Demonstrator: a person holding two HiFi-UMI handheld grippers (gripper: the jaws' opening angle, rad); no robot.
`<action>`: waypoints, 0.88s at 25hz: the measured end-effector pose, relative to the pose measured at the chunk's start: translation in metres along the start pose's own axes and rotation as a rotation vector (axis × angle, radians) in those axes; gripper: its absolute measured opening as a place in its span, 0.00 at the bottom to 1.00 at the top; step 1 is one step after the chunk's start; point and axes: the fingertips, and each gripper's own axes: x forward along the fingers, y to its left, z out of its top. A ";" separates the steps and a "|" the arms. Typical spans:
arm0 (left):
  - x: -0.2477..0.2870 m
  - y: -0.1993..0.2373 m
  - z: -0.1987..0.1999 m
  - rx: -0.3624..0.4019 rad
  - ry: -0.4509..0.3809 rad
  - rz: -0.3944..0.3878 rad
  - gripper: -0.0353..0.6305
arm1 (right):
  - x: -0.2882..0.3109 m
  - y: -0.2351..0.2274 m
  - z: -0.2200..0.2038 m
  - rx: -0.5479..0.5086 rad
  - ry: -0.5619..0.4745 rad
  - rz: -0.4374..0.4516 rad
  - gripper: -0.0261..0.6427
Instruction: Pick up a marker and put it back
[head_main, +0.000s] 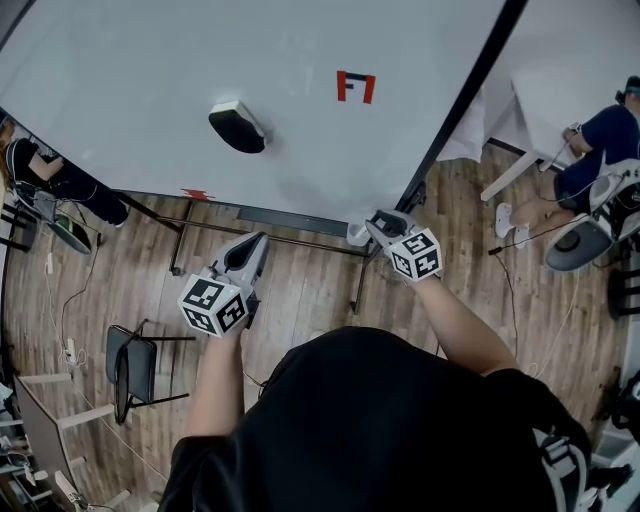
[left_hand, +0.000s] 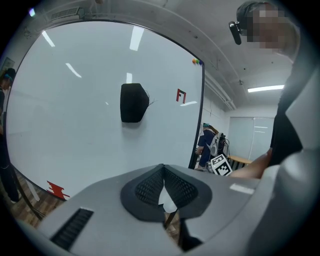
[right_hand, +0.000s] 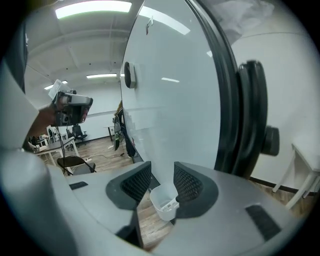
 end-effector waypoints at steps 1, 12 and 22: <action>-0.001 -0.002 0.001 0.001 -0.001 -0.002 0.07 | -0.006 0.004 0.006 -0.003 -0.012 0.005 0.25; -0.004 -0.034 0.005 0.022 -0.015 -0.031 0.07 | -0.068 0.036 0.061 -0.031 -0.125 0.050 0.20; -0.015 -0.052 0.003 0.034 -0.005 -0.029 0.07 | -0.110 0.032 0.052 -0.042 -0.137 0.009 0.05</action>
